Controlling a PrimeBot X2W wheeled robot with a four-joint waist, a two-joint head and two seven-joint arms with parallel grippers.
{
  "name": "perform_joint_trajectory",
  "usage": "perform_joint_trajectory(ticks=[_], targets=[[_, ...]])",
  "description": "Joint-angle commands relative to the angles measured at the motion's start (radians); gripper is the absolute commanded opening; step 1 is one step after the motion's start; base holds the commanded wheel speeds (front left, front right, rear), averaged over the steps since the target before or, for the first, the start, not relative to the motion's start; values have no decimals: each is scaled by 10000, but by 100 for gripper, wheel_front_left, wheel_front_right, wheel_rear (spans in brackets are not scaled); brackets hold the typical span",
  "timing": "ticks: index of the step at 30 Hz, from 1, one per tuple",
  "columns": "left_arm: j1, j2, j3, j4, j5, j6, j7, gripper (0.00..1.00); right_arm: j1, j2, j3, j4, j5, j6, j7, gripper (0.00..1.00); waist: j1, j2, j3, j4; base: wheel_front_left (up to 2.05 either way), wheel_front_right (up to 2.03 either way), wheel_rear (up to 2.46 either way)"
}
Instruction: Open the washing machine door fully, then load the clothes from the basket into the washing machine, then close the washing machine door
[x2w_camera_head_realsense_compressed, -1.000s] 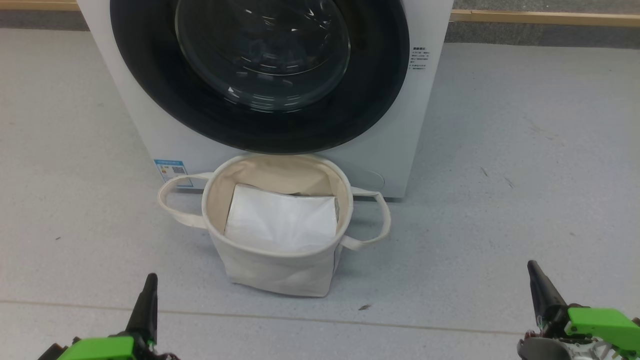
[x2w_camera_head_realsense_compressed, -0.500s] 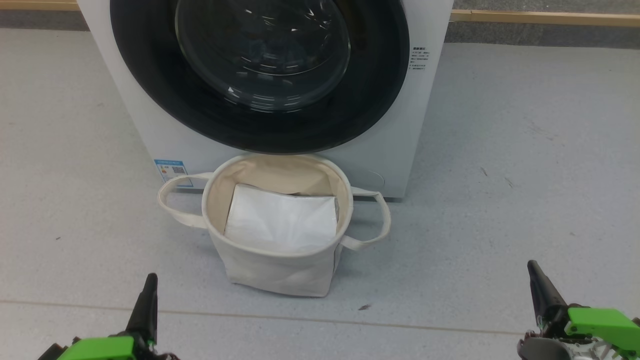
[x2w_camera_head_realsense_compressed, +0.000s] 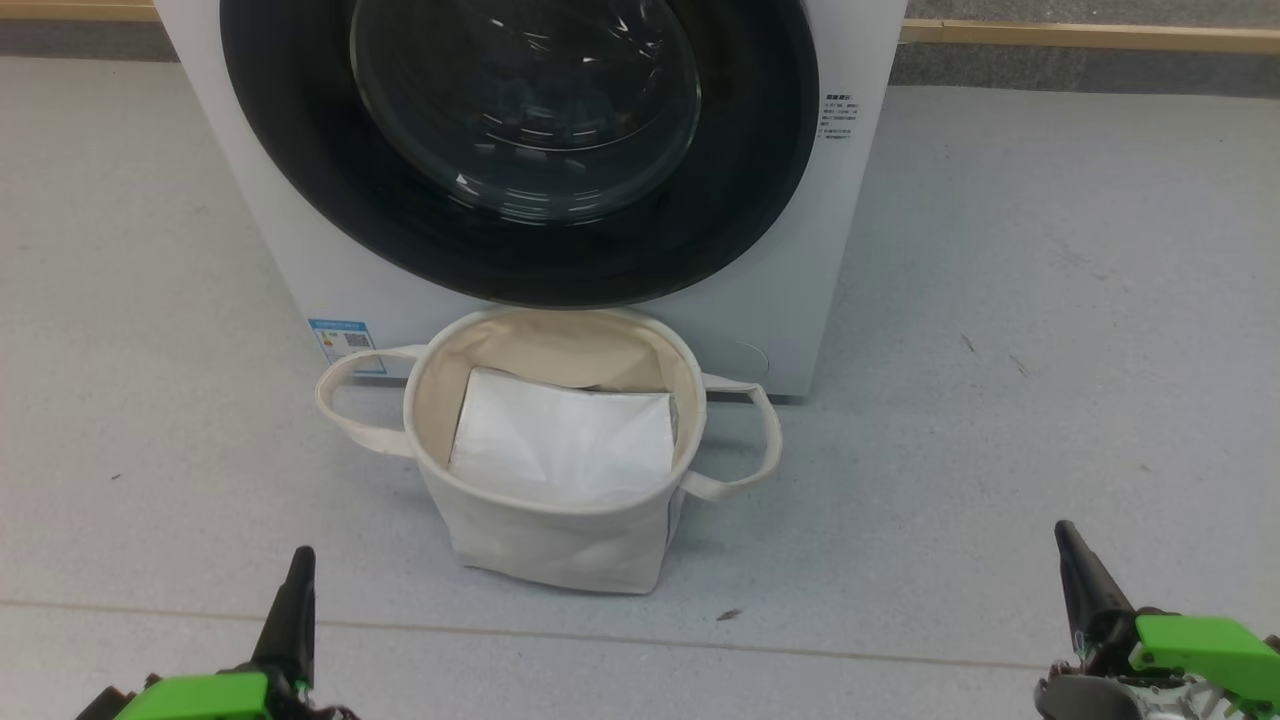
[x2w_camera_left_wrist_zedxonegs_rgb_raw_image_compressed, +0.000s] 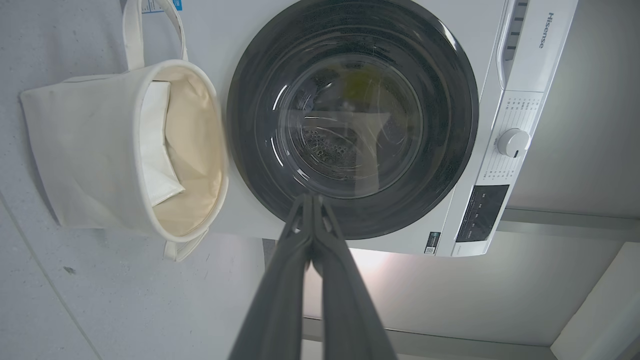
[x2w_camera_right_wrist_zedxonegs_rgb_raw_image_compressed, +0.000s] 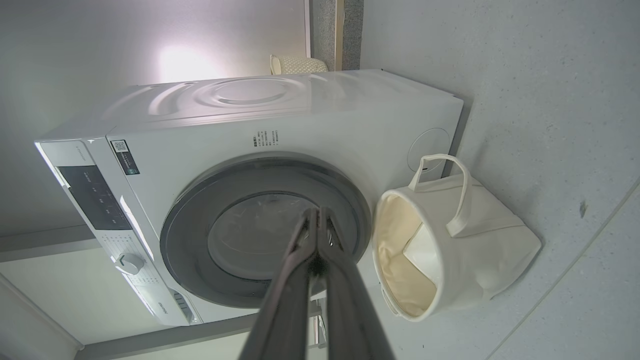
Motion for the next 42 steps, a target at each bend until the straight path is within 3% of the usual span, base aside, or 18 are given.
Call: perform_joint_trajectory(ticks=[1, 42], targets=[[-427, 60, 340, -362, -26, -69, 83, 0, -502, -93, 195, -307, 56, 0, 72, 0, 0, 0, 0, 0, 0, 0, 0], [-426, 60, 338, -363, -27, -69, 81, 0, -502, -93, 195, -307, 56, 0, 72, 0, 0, 0, 0, 0, 0, 0, 0]])
